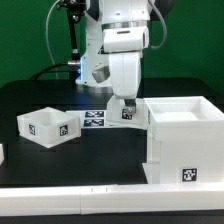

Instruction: Assemble drawer

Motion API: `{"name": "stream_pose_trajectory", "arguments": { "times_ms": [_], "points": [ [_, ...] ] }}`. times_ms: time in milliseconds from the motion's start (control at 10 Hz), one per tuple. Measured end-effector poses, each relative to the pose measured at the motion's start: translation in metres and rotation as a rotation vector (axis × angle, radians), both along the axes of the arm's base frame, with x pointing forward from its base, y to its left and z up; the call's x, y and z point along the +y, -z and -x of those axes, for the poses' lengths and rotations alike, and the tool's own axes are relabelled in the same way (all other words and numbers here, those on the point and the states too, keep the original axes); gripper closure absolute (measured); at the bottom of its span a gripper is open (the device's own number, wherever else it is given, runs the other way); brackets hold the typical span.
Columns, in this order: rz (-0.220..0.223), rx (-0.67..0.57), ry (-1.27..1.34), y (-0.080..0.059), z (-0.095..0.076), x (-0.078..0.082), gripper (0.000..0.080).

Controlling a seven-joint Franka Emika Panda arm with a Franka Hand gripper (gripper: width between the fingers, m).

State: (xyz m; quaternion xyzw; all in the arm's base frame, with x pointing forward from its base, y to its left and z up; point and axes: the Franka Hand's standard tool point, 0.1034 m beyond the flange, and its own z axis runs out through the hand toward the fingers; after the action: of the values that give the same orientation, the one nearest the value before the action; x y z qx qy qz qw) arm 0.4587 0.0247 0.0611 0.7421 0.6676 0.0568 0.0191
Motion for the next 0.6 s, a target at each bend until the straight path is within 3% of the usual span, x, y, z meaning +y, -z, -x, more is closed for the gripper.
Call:
{"name": "stream_pose_trajectory", "arguments": {
  "times_ms": [100, 200, 300, 500, 600],
  "points": [
    [0.044, 0.073, -0.136, -0.006, -0.008, -0.021, 0.0763],
    [0.075, 0.103, -0.252, -0.016, -0.033, -0.042, 0.0763],
    [0.092, 0.115, -0.363, -0.017, -0.055, -0.055, 0.0763],
    [0.097, 0.15, -0.539, -0.011, -0.083, -0.071, 0.0763],
    [0.104, 0.145, -0.576, -0.011, -0.086, -0.072, 0.0763]
  ]
}}
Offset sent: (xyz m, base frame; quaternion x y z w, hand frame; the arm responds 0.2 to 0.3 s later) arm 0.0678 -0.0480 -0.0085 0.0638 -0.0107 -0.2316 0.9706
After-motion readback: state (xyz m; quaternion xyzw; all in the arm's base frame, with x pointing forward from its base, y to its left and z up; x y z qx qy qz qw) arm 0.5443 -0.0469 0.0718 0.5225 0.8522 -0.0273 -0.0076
